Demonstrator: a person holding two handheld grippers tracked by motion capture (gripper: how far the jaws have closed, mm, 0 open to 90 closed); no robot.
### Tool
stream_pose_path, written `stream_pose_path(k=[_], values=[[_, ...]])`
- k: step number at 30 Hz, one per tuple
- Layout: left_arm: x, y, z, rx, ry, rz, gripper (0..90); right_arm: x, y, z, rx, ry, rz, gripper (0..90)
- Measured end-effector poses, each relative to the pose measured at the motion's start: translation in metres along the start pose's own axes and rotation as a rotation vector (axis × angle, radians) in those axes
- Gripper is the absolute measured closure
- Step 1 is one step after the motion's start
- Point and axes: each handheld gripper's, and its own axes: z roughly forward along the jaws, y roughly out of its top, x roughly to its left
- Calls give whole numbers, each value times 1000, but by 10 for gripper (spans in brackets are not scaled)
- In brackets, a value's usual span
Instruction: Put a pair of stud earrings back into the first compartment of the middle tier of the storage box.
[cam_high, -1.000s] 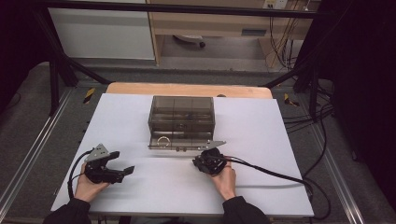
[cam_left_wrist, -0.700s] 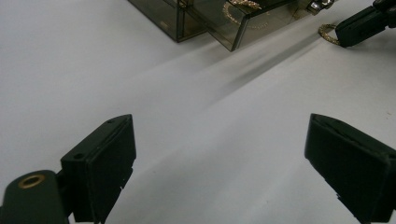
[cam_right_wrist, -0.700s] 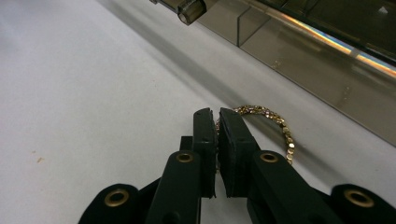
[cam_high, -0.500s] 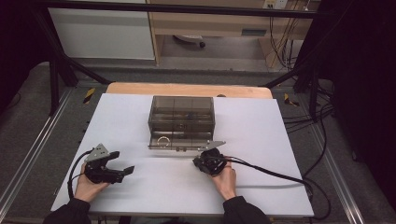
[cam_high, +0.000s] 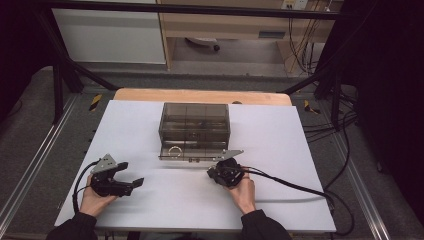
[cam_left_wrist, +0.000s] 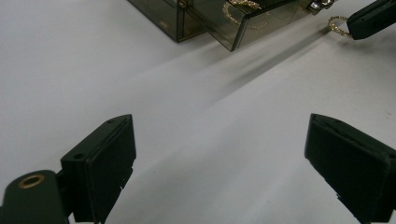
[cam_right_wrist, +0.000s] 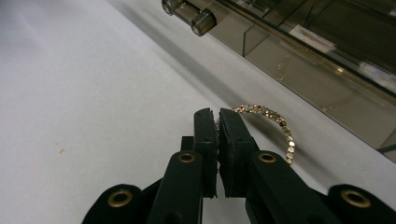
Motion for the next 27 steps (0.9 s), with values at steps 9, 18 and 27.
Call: stream_pose_path(k=[9,18,27], values=[[0,0,0,0,1,0,85,5,5,-8,-1,28,-2,865],[0,0,0,0,2,-1,85,8,7,-20,-13,47,2,864],[0,0,1,2,1,-1,85,10,11,-33,-29,49,-3,864]])
